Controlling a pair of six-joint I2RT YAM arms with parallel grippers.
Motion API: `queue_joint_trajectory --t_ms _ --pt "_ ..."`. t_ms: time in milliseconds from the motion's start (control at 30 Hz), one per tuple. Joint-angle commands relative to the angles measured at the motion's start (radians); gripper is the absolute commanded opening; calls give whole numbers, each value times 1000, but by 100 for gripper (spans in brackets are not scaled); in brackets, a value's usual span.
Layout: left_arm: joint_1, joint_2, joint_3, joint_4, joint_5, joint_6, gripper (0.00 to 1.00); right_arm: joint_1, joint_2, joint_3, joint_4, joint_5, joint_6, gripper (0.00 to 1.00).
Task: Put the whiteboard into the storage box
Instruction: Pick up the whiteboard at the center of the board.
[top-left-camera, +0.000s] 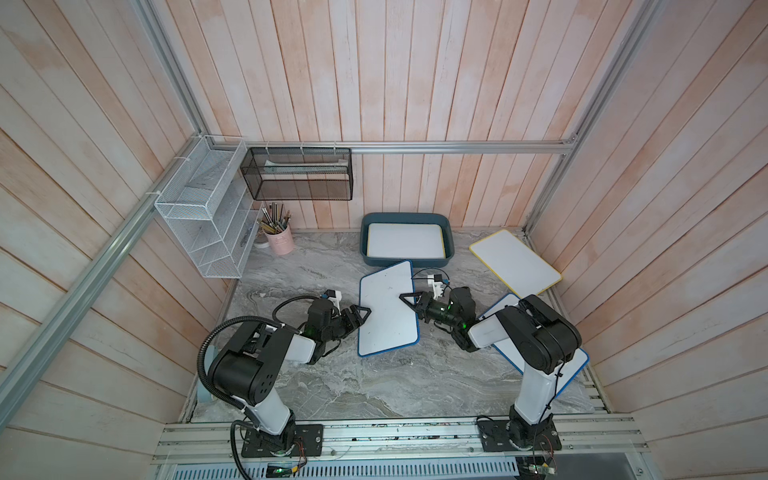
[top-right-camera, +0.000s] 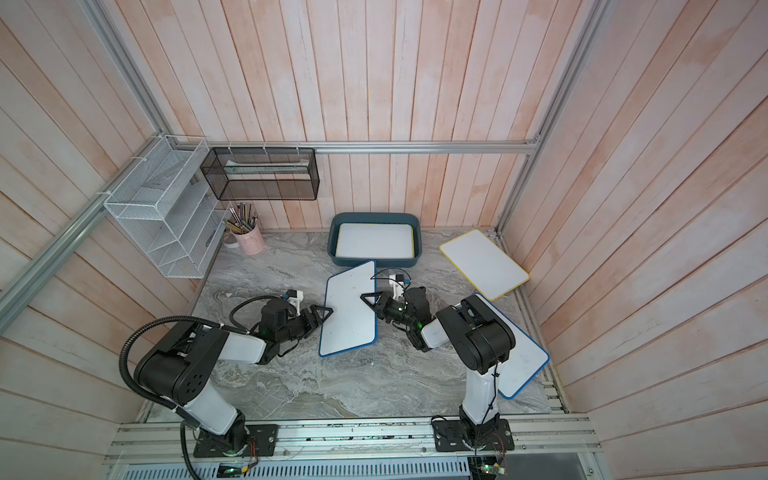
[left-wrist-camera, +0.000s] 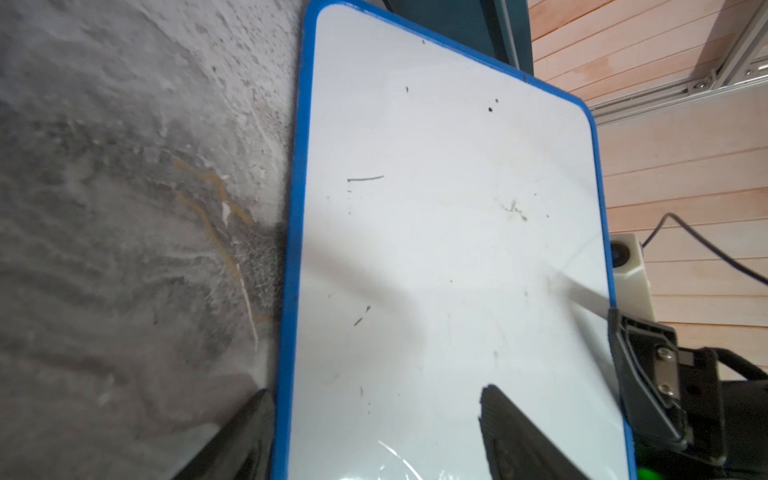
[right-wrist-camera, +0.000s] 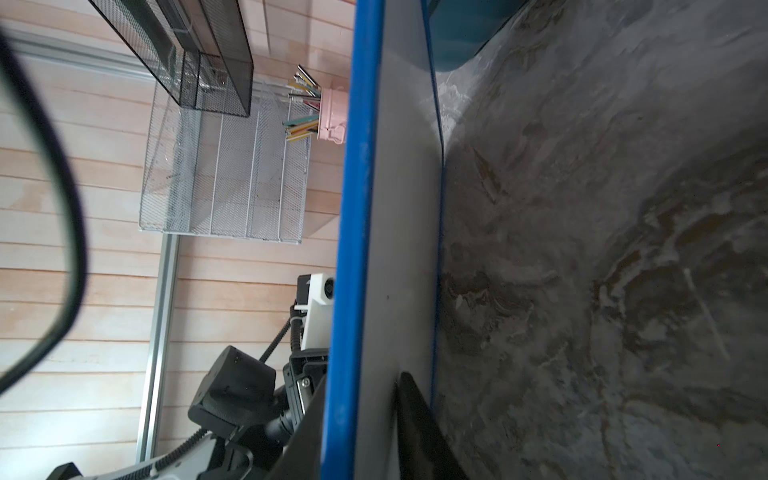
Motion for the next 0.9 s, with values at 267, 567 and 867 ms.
queue_joint_trajectory --t_ms 267,567,867 --pt "-30 33 -24 -305 27 20 80 -76 -103 54 -289 -200 -217 30" --pt "-30 38 -12 -310 30 25 80 -89 -115 97 -378 -250 -271 30" --pt "-30 45 -10 -310 27 28 80 -134 -144 115 -492 -296 -345 35"
